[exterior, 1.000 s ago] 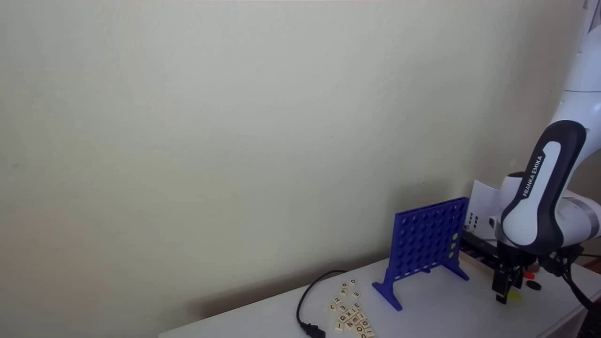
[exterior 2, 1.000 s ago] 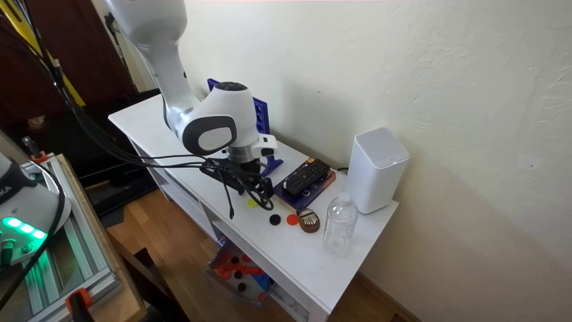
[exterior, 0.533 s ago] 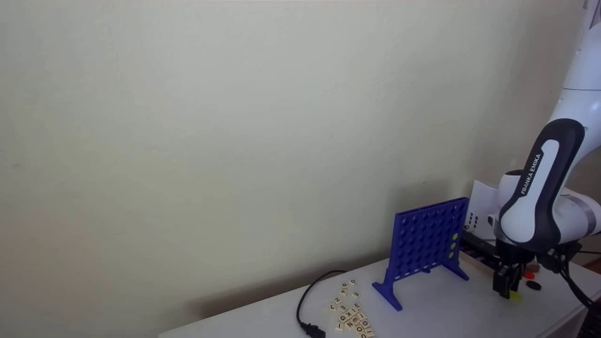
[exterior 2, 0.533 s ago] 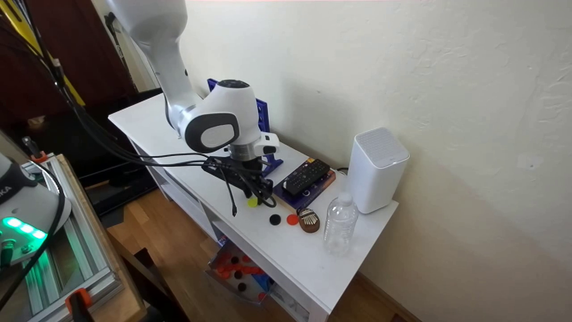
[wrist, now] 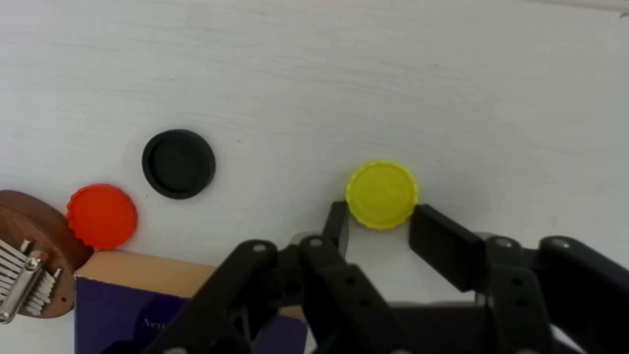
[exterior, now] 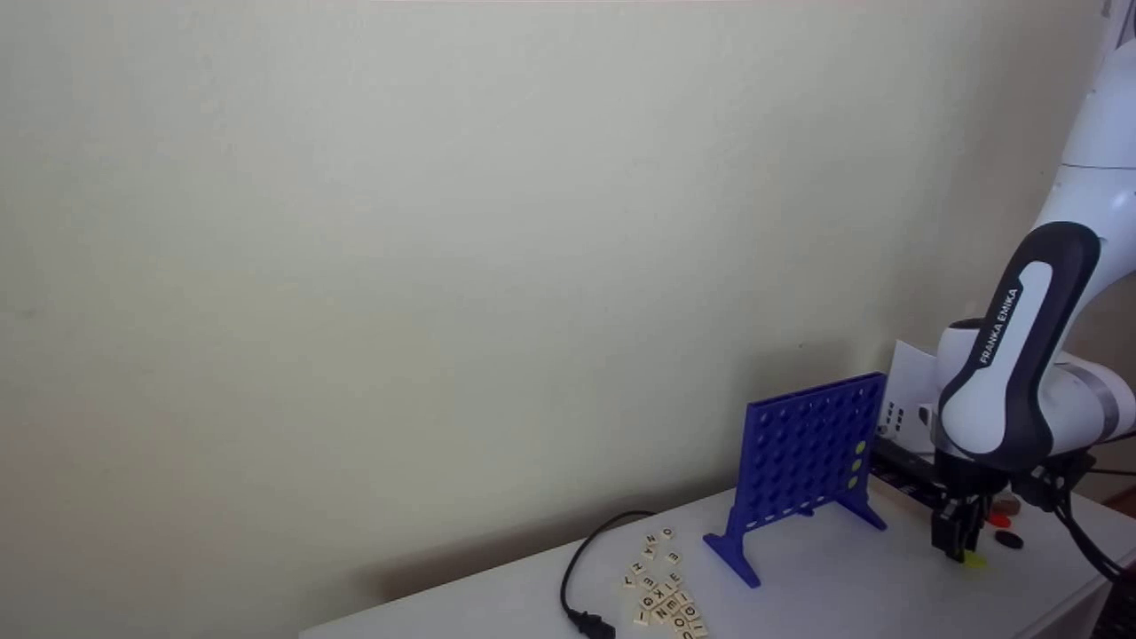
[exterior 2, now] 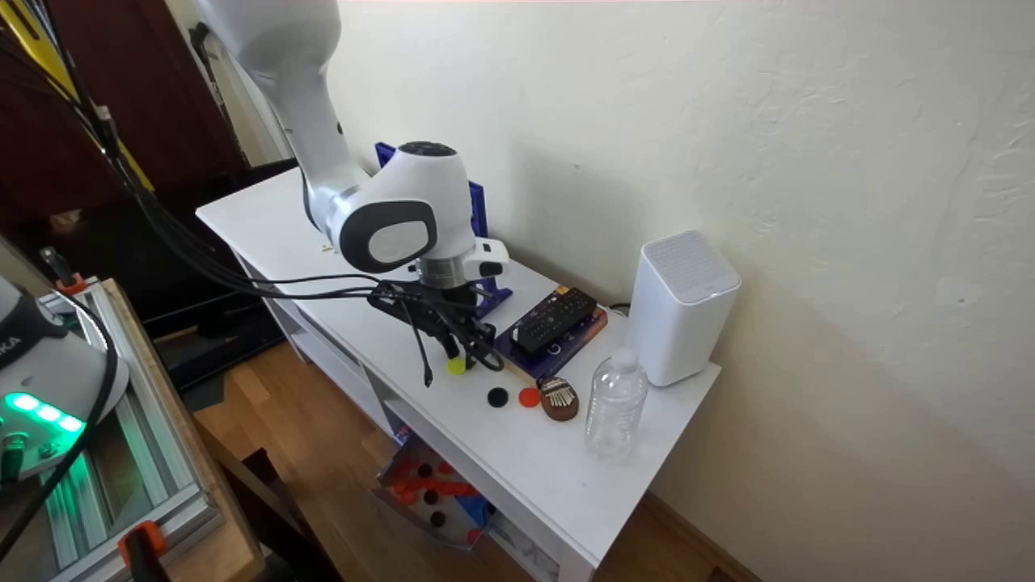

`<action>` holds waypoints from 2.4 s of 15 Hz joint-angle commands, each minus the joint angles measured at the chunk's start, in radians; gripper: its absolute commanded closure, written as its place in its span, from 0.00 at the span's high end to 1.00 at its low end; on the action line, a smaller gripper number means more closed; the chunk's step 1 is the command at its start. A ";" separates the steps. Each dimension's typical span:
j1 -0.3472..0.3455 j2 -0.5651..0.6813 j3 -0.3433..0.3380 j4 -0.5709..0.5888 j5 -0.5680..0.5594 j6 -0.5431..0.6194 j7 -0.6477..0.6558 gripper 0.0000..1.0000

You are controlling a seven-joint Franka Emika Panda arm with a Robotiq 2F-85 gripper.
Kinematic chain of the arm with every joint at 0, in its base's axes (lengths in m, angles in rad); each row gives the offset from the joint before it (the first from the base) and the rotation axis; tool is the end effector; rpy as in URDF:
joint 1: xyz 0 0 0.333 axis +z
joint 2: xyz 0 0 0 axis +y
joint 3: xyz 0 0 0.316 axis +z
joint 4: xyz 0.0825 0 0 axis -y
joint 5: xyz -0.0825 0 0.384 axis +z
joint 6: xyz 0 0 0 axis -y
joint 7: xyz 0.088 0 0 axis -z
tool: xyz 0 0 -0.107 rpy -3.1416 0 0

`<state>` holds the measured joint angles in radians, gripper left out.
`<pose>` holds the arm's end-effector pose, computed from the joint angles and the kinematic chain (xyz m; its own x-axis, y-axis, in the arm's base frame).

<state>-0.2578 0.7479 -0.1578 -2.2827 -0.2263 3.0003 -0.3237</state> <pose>0.4452 -0.1923 0.0293 0.9819 0.1668 -0.0894 0.1760 -0.9785 0.1074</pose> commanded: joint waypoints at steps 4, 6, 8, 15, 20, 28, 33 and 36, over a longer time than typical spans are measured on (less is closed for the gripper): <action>0.030 0.011 -0.015 0.006 -0.014 -0.026 0.010 0.91; 0.042 0.015 -0.022 0.007 -0.017 -0.031 0.011 0.98; 0.049 0.019 -0.029 0.007 -0.021 -0.037 0.009 0.99; 0.066 0.023 -0.034 0.011 -0.022 -0.061 0.010 0.53; 0.074 0.024 -0.050 0.011 -0.026 -0.062 0.010 0.46; 0.083 0.015 -0.058 0.017 -0.027 -0.084 0.013 0.13; 0.082 -0.022 -0.061 -0.023 -0.028 -0.027 0.017 0.13; 0.100 -0.047 -0.077 -0.057 -0.030 0.033 0.029 0.13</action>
<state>-0.1799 0.7444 -0.2137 -2.2821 -0.2297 2.9756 -0.3213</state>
